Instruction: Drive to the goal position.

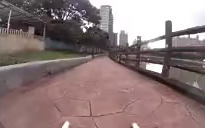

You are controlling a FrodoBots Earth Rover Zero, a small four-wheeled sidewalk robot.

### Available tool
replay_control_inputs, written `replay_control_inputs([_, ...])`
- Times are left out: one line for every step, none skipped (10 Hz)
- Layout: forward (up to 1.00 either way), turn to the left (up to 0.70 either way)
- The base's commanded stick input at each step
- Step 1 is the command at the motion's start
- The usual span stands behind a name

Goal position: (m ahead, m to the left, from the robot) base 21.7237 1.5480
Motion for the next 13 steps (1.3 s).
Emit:
replay_control_inputs([0.7, 0.0])
replay_control_inputs([0.7, 0.0])
replay_control_inputs([0.7, 0.0])
replay_control_inputs([0.7, 0.0])
replay_control_inputs([0.7, 0.0])
replay_control_inputs([0.7, 0.0])
replay_control_inputs([0.7, 0.0])
replay_control_inputs([0.7, 0.0])
replay_control_inputs([0.7, 0.0])
replay_control_inputs([0.7, 0.0])
replay_control_inputs([0.7, 0.0])
replay_control_inputs([0.7, 0.0])
replay_control_inputs([0.7, 0.0])
